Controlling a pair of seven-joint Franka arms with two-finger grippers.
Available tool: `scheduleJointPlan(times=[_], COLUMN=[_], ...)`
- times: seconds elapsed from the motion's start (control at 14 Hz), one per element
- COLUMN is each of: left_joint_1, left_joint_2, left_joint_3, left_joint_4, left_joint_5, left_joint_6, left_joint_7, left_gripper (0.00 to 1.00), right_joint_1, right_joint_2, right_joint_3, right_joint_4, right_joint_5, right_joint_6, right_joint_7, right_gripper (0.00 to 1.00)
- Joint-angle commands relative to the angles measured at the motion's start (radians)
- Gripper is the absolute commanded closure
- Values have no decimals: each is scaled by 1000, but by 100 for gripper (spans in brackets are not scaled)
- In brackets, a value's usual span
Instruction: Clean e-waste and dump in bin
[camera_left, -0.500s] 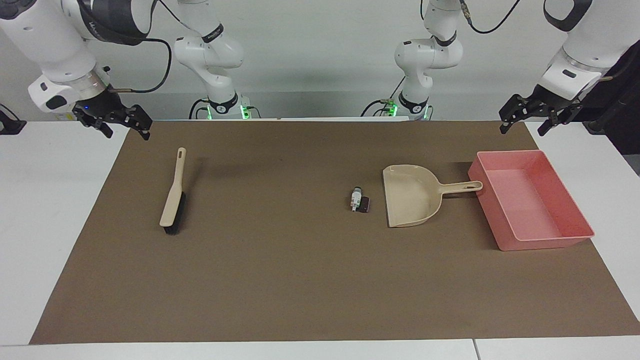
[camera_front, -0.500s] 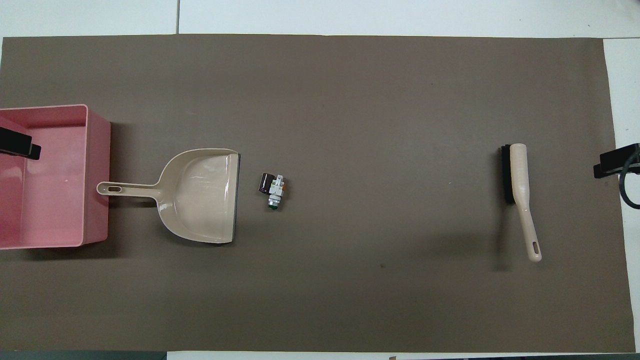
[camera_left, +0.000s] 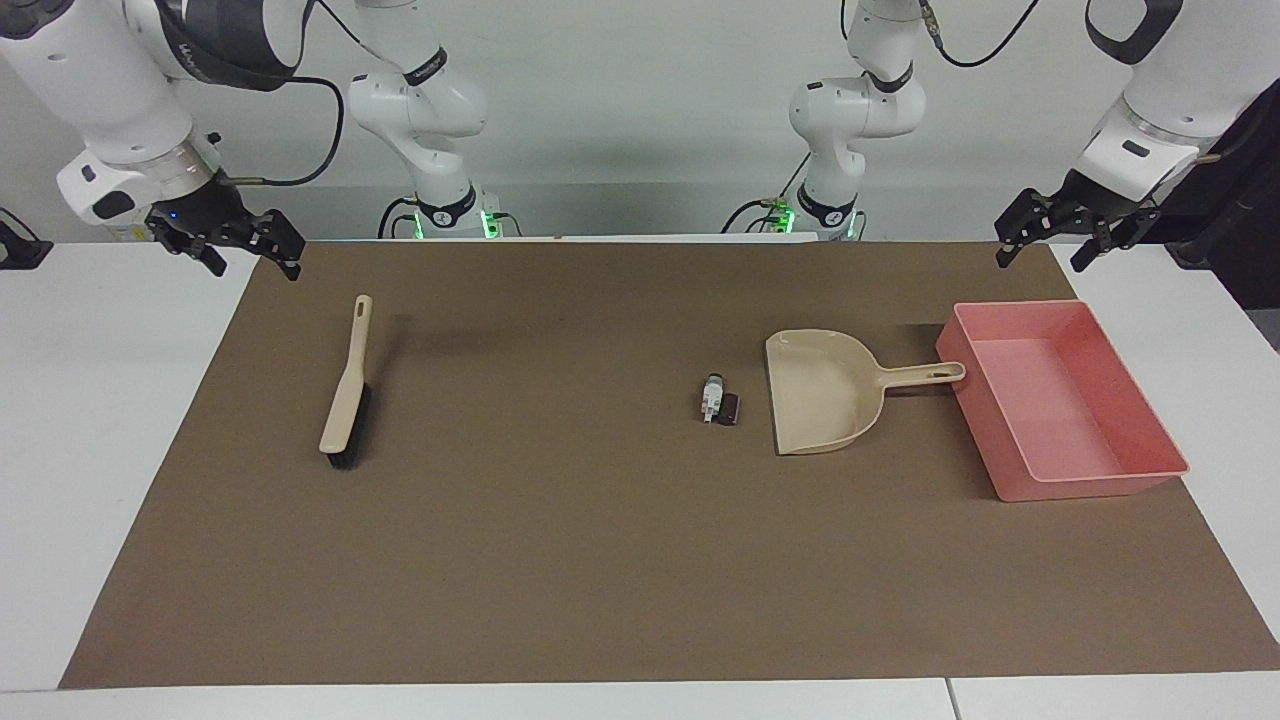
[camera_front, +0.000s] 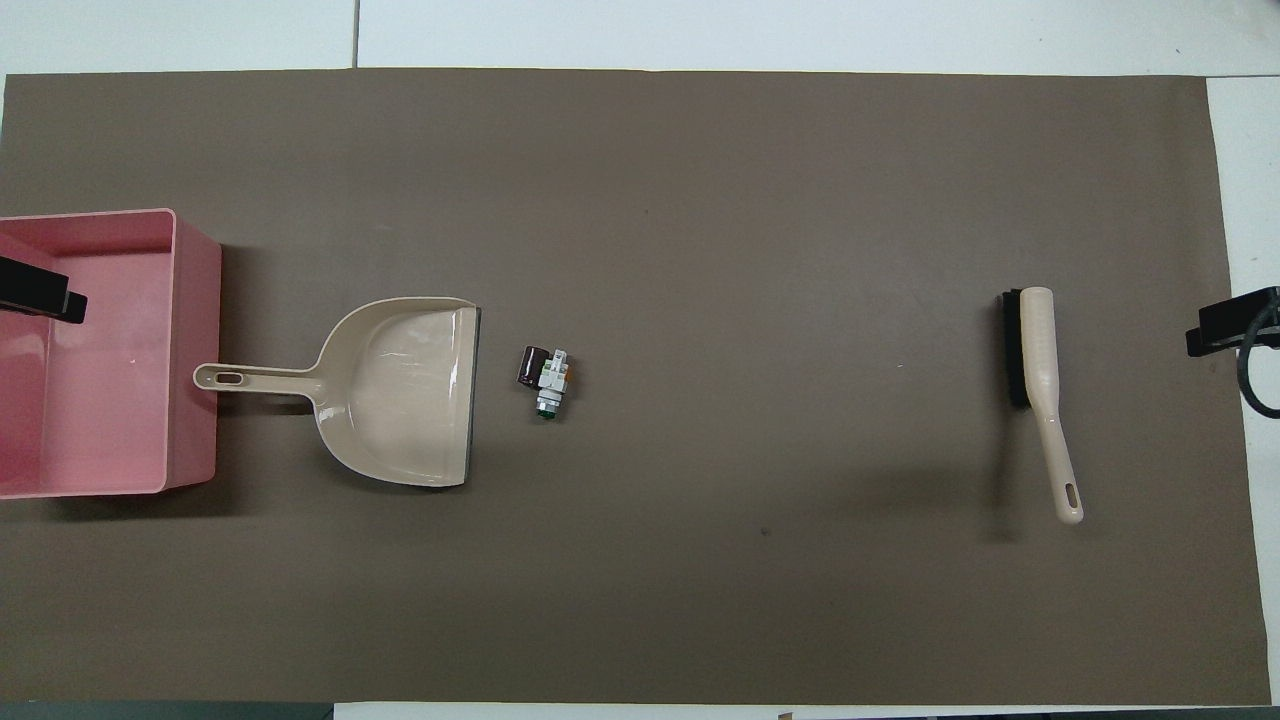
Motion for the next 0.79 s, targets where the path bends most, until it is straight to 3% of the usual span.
scheduleJointPlan(times=[0.0, 0.5, 0.71], left_joint_1=[-2, -7, -8], left_joint_2=[-38, -38, -33], left_joint_3=[6, 5, 1], left_joint_4=[-51, -51, -41], left_joint_5=[-5, 4, 7], left_joint_6=[22, 25, 14], left_joint_7=[-13, -59, -59], left_gripper=[1, 1, 1], right_joint_1=[-7, 0, 49], right_joint_2=[-8, -19, -55], right_joint_3=[7, 11, 10], right_joint_4=[-5, -31, -139], right_joint_5=[14, 14, 15], right_joint_6=[7, 11, 76], right_joint_7=[19, -33, -32], right_gripper=[1, 1, 1])
